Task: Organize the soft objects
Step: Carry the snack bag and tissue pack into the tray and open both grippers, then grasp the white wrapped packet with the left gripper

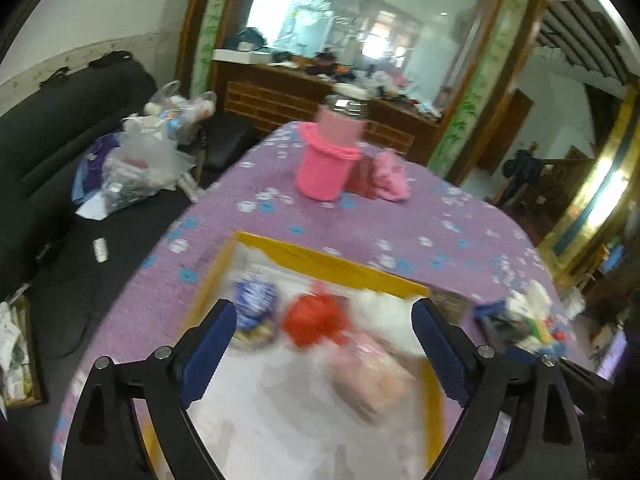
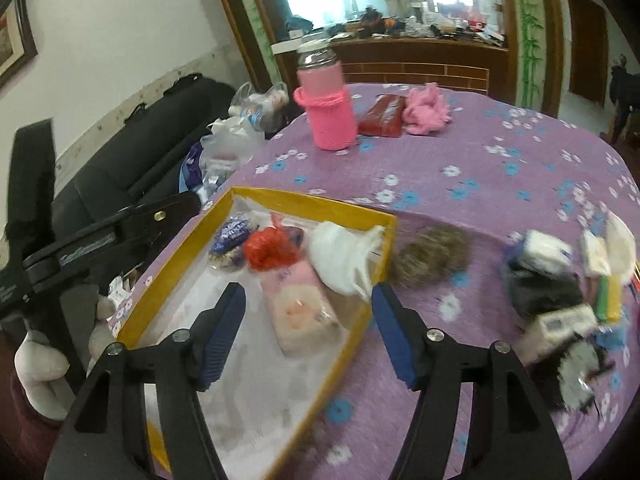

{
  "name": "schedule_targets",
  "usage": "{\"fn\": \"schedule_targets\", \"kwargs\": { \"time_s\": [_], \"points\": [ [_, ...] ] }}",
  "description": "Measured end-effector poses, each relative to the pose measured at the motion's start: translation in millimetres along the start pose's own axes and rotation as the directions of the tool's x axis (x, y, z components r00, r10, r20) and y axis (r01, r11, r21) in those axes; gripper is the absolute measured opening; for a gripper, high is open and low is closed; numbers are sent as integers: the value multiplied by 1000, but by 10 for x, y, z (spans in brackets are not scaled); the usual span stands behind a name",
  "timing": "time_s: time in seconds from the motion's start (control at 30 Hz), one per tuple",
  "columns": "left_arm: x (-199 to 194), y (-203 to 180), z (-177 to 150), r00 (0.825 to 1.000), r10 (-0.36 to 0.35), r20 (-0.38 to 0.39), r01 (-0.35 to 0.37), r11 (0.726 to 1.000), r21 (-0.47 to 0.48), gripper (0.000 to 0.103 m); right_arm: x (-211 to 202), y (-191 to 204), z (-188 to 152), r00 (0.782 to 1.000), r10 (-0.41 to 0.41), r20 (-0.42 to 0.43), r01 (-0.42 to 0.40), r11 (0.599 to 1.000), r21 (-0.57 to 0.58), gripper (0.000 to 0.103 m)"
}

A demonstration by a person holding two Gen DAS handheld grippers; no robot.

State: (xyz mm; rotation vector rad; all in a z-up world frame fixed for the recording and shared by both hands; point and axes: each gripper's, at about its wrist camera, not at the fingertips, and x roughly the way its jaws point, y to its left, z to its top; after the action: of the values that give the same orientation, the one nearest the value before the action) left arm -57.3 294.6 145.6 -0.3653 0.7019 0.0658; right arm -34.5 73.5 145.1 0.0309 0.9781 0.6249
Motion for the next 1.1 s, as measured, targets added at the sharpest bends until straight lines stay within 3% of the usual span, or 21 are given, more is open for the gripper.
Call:
{"fn": "schedule_targets", "kwargs": {
  "time_s": [0.13,0.4,0.6,0.83,1.1],
  "points": [
    [-195,-283,-312,996,-94,-7,94,995,18,90,-313,-242,-141,999,-38,30,37,999,24,65],
    [-244,-792,-649,982,-173,-78,179,981,72,90,-992,-1139,-374,980,-168,109,148,974,173,65],
    [-219,-1063,-660,983,-146,-113,157,983,92,90,-1131,-1742,-442,965,-235,119,202,949,242,65],
    [-164,-1538,-780,984,-101,-149,128,975,182,89,-1143,-2326,-387,934,-315,168,258,920,295,65],
    [387,-2092,-678,974,-76,-212,124,966,226,87,-1011,-2657,-539,945,-287,155,216,907,361,64]
  ]
}}
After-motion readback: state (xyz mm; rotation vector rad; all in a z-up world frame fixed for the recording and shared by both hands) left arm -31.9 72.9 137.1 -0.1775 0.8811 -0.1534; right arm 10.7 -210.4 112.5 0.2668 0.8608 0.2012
